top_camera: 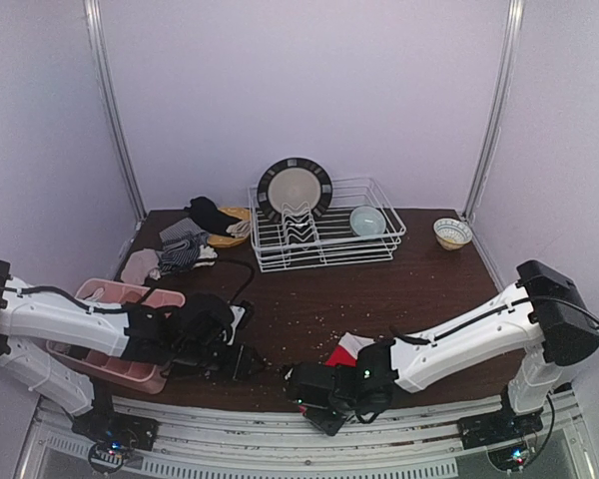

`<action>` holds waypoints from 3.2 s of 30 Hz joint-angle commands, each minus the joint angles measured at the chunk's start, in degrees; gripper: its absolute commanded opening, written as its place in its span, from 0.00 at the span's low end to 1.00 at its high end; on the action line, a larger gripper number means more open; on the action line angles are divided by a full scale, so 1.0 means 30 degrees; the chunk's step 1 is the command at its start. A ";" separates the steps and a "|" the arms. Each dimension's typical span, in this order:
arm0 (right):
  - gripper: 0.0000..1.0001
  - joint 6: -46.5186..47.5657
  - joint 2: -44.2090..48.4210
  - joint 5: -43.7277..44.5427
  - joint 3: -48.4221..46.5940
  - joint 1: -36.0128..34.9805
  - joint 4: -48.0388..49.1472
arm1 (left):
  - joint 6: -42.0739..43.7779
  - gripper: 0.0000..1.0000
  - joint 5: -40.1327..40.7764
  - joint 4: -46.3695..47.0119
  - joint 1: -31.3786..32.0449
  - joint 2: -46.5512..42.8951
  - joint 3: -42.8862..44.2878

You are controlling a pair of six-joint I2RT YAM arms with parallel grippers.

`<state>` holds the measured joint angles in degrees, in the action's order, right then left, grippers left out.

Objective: Roll the underwear
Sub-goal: Pick up the underwear from the center of the board, then pass from the right arm to the left, then fold the underwear at the center of the board.

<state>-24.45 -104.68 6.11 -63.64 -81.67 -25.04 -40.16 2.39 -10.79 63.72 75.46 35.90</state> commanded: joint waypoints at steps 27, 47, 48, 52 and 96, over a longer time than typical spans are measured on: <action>0.00 -0.3478 0.8187 -1.6518 1.2981 0.9626 1.1984 | 1.7881 0.98 -0.7923 1.5468 0.1991 0.5527 -0.0265; 0.00 -0.3183 0.9554 -1.7946 1.3947 1.0981 1.1803 | 2.3628 0.94 -1.1333 1.0509 0.1840 1.2871 0.7430; 0.00 -0.3199 0.9553 -1.7926 1.3961 1.0984 1.1828 | 2.3610 0.93 -1.1431 1.0510 0.1804 1.2961 0.7556; 0.00 -0.3138 0.9524 -1.7824 1.3987 1.0983 1.1733 | 2.3569 0.81 -1.1404 1.0422 0.1782 1.3375 0.8014; 0.47 -0.2375 2.0172 0.2594 1.3932 0.2679 0.3580 | 1.3991 0.00 -1.6828 -0.4129 -0.0765 1.8588 1.9339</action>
<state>-33.74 -43.55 5.32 -22.22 -71.11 -14.50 5.32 -43.92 -15.55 62.26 129.01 89.56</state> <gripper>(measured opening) 0.477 0.028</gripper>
